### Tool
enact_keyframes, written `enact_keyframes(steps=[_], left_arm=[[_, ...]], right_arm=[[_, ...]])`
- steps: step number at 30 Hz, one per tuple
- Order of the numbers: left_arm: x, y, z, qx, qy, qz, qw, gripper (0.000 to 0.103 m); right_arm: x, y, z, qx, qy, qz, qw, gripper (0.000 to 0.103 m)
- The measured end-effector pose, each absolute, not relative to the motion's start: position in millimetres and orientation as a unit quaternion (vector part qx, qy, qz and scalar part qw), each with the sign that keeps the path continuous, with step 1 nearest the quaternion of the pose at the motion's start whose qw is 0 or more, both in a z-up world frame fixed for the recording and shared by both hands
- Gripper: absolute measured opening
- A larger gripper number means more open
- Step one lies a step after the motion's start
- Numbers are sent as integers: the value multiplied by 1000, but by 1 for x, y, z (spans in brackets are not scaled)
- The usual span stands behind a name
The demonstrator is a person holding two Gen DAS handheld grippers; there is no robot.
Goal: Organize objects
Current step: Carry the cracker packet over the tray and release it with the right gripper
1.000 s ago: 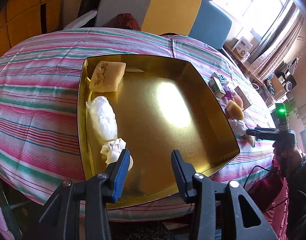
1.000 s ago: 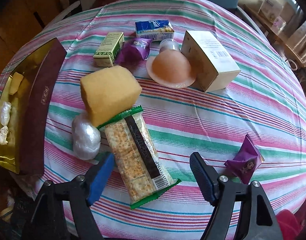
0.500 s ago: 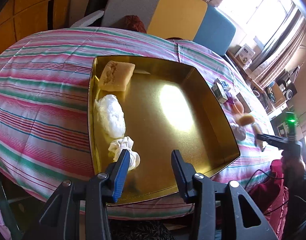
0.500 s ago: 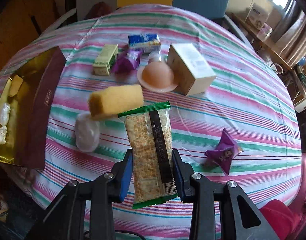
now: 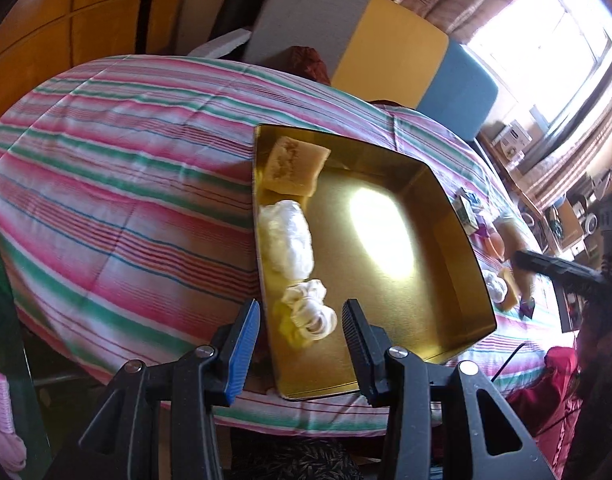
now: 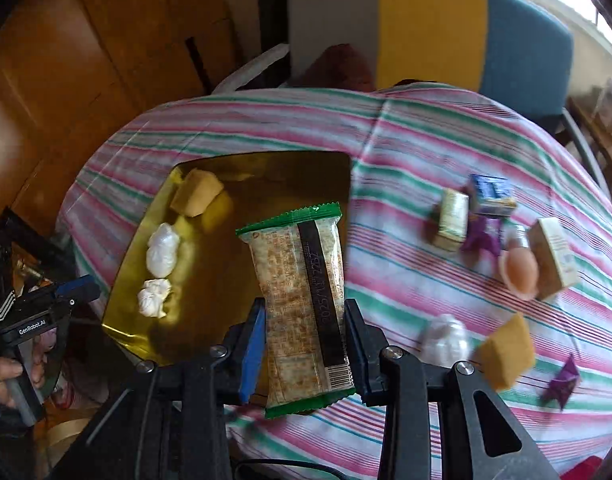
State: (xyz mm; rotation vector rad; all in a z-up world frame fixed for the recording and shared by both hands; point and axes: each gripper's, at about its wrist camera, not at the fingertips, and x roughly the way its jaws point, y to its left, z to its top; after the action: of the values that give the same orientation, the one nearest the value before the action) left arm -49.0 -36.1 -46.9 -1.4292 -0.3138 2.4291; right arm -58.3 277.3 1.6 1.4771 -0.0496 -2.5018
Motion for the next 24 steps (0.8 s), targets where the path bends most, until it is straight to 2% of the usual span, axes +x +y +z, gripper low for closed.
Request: enact_keyframes(steps=[11, 22, 24], left_arm=[[-43, -60, -58, -501, -135, 844, 139, 43], [-44, -65, -63, -502, -149, 840, 144, 43], [-43, -65, -62, -500, -149, 841, 144, 43]], right_arm=[[-98, 147, -81, 584, 8, -798, 151, 37], [-97, 116, -106, 607, 17, -780, 150, 40], [-95, 116, -106, 609, -3, -776, 166, 46]])
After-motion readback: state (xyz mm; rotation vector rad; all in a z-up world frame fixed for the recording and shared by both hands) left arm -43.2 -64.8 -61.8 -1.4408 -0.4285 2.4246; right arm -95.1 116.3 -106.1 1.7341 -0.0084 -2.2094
